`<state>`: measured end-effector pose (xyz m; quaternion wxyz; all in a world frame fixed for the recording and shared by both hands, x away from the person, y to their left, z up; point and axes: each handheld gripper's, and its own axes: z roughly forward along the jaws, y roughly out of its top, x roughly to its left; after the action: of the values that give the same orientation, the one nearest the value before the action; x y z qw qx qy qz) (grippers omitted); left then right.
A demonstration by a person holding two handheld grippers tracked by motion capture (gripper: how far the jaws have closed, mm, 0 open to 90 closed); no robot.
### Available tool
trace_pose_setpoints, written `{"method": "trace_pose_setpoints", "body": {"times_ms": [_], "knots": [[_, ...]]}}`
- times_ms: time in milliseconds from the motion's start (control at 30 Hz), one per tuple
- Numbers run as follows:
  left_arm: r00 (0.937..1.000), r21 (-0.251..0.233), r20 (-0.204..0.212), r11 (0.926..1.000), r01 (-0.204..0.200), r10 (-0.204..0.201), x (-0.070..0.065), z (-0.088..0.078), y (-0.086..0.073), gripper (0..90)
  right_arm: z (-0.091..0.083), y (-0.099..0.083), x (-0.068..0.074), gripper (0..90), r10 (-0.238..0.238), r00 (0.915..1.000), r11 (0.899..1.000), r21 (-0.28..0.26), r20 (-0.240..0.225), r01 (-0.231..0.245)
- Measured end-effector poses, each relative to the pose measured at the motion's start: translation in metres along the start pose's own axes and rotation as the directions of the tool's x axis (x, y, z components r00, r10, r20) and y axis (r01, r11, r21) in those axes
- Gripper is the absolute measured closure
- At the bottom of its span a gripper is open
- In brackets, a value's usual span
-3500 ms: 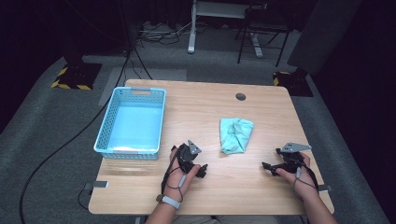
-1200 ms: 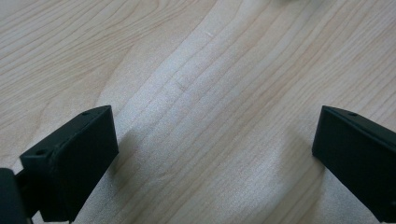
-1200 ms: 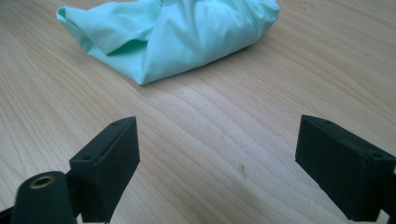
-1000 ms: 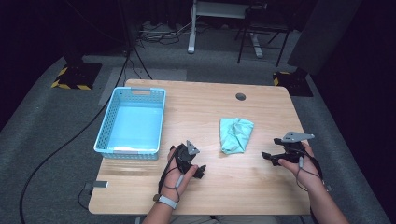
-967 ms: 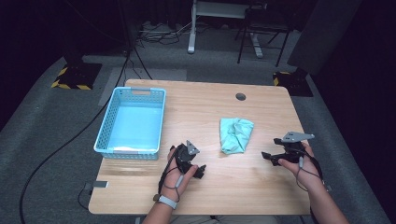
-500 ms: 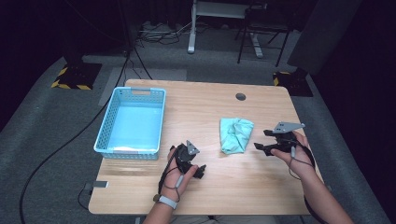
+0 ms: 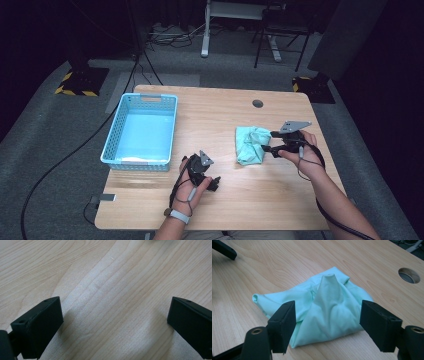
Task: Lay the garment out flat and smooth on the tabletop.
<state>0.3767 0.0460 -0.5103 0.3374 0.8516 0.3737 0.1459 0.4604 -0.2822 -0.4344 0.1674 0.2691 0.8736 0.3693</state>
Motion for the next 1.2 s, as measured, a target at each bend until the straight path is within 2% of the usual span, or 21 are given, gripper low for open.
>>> {"method": "trace_pose_setpoints", "body": {"times_ms": [267, 633, 733, 767, 867, 900, 1033, 1200], "knots": [[1.0000, 0.001, 0.000, 1.0000, -0.002, 0.002, 0.000, 0.000, 0.000, 0.1, 0.010, 0.007, -0.001, 32.3, -0.019, 0.9997, 1.000, -0.008, -0.015, 0.019], [1.0000, 0.001, 0.000, 1.0000, -0.002, 0.002, 0.000, 0.000, 0.000, 0.1, 0.035, 0.024, -0.004, 34.1, -0.035, 0.9990, 0.999, -0.010, -0.027, 0.035], [1.0000, 0.002, 0.000, 1.0000, -0.002, 0.002, 0.000, 0.000, 0.000, 0.1, 0.045, 0.026, -0.005, 45.0, -0.044, 0.9981, 0.999, 0.012, -0.043, 0.045], [1.0000, 0.002, 0.000, 1.0000, -0.002, 0.002, 0.000, 0.000, 0.000, 0.1, 0.045, 0.026, -0.005, 45.0, -0.044, 0.9981, 0.999, 0.012, -0.043, 0.045], [1.0000, 0.002, 0.000, 1.0000, -0.002, 0.002, 0.000, 0.000, 0.000, 0.0, 0.049, 0.023, -0.004, 70.1, -0.043, 0.9977, 0.998, 0.053, -0.053, 0.045], [1.0000, 0.002, 0.000, 1.0000, -0.002, 0.002, 0.000, 0.000, 0.000, 0.1, 0.049, 0.022, -0.002, 80.2, -0.050, 0.9974, 0.997, 0.052, -0.052, 0.052], [1.0000, 0.002, 0.000, 1.0000, -0.002, 0.002, 0.000, 0.000, 0.000, 0.1, 0.041, 0.022, -0.001, 84.8, -0.058, 0.9978, 0.998, 0.031, -0.033, 0.059], [1.0000, 0.002, 0.000, 1.0000, -0.002, 0.002, 0.000, 0.000, 0.000, 0.1, 0.016, 0.021, 0.001, 84.9, -0.069, 0.9974, 0.998, -0.001, -0.019, 0.069]]}}
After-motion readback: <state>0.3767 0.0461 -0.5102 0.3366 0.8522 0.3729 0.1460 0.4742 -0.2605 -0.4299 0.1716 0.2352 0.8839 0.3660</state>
